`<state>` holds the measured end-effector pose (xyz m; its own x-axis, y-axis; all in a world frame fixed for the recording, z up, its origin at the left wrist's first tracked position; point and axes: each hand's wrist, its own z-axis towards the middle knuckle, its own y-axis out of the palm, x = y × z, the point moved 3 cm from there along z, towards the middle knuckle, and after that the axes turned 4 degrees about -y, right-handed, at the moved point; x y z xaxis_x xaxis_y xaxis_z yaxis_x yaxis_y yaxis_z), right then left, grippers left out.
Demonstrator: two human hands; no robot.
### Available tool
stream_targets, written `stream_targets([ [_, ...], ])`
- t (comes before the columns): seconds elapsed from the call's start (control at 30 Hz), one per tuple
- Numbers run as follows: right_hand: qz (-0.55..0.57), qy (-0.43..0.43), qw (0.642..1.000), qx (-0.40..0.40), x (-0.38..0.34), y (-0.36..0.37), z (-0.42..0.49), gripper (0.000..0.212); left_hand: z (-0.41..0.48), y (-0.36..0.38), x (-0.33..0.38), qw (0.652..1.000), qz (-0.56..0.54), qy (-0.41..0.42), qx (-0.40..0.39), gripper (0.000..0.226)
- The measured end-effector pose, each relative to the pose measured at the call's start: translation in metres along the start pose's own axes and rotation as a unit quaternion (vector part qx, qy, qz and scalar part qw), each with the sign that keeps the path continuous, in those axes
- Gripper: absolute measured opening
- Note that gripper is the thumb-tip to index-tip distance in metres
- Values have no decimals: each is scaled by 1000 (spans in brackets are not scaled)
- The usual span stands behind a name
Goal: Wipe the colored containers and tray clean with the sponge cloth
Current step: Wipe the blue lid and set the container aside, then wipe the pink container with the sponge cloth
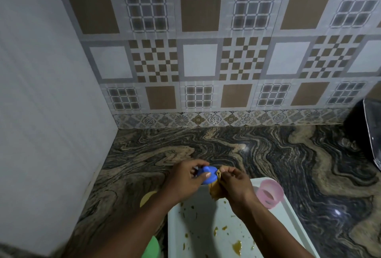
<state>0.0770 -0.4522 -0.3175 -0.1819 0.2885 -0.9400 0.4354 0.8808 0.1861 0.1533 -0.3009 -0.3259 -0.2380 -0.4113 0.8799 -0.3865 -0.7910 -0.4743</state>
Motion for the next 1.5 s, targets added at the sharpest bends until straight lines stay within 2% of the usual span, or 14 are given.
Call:
stream_targets([
  [0.17,-18,13,1000,-1,2,-2,0,26,9,-3,0,999,-22,-19,35,20],
  [0.27,-16,16,999,44,8,-11,2,19,12,-10,-2,998,-6,-16,67,20],
  [0.37,-10,10,998,56,10,-15,3,16,16,-25,-12,995,29,-14,95,8],
  [0.47,-12,11,999,47,10,-17,2,18,24,-39,-23,990,81,18,114,10],
  [0.63,-20,20,1000,4,10,-16,0,23,25,-38,-38,983,157,25,91,11],
  [0.73,-27,31,999,16,14,-18,2,15,22,-32,-41,984,151,33,93,12],
  [0.9,-27,53,997,43,16,-22,0,19,22,-30,-42,982,168,51,74,13],
  [1.1,-12,80,996,42,15,-21,-4,28,26,-31,-36,985,167,-4,37,5],
  [1.2,58,130,990,18,13,-18,-10,43,30,-33,-31,984,174,-33,-1,5],
  [1.33,170,200,964,-49,8,-15,-20,60,33,-33,-32,982,175,-61,-29,8],
  [1.43,168,203,963,-58,5,-23,-28,53,32,-33,-37,983,167,-69,-32,16],
  [1.5,156,201,967,-25,3,-35,-32,41,29,-32,-38,984,163,-71,-25,36],
])
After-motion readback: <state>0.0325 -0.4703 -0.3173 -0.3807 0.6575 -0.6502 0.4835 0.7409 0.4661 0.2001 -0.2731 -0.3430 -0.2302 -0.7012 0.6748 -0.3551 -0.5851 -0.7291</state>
